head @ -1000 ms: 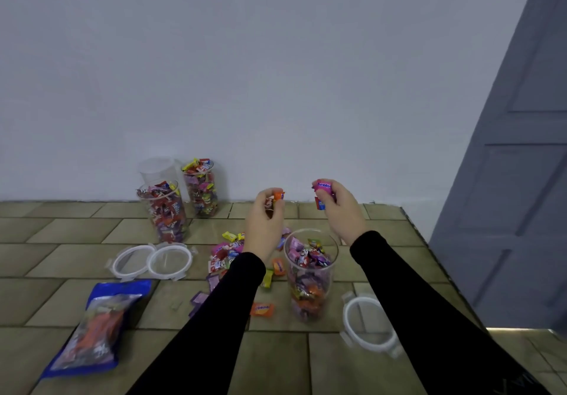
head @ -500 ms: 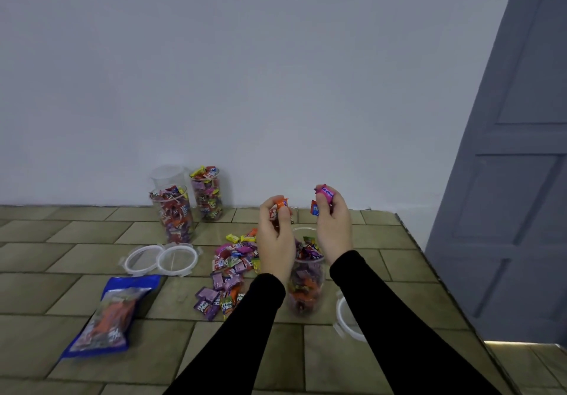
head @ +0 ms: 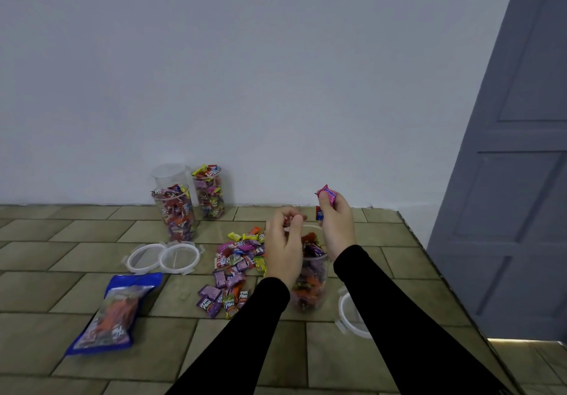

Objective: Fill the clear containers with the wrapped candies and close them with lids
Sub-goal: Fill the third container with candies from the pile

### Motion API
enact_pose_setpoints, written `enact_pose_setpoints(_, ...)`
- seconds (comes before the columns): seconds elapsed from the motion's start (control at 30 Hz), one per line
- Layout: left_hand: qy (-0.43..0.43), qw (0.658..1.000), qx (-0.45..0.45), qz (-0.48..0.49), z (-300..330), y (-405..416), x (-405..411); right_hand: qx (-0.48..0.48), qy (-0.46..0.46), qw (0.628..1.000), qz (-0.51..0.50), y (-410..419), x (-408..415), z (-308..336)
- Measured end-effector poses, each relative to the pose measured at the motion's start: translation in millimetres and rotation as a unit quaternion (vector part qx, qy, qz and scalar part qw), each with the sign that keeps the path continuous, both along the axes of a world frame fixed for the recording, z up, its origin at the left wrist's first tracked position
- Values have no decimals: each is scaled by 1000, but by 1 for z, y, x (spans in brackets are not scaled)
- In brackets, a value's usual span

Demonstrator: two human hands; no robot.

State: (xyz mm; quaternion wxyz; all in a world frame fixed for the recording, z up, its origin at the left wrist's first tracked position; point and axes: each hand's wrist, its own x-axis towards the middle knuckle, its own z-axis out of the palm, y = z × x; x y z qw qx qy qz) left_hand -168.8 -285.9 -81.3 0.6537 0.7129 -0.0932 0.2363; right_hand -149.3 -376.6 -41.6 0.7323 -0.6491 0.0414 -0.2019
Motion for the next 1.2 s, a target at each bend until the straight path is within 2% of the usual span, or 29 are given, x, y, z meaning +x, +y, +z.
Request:
enact_pose_setpoints(0.1,-6,999,38,-26,-1,4,1,96,0,995,16,-1,0,3)
enact_pose_setpoints(0.17,7,998,27,-54,-1,7,-1,138,-4,990,29,-1,0,4)
enact_pose_setpoints(0.27,27,996,-28,-84,4,9,-6,149,-8,988,34,-1,-1,5)
enact_pose_setpoints(0.47,127,978,-73,-147,-5,10,-5,122,-22,991,50,-1,-4,5)
enact_pose_setpoints(0.57,97,980,26,-172,-4,20,-9,114,-28,991,62,-1,-5,6)
enact_pose_setpoints(0.7,88,970,97,-205,-7,35,-8,100,-16,992,75,2,-7,6)
enact_pose_setpoints(0.83,153,954,113,-232,-15,42,-8,-17,-2,996,90,5,-5,4)
enact_pose_setpoints(0.9,167,951,125,-229,-20,43,-4,-34,-9,991,132,8,-7,4)
enact_pose_setpoints(0.97,174,948,137,-230,-22,43,0,-102,-27,986,132,10,-8,4)
enact_pose_setpoints(1.1,184,942,140,-242,-27,44,5,-205,-30,967,148,10,-11,8)
enact_pose_setpoints(1.2,191,942,146,-233,-30,48,5,-325,-51,932,155,7,-22,13)
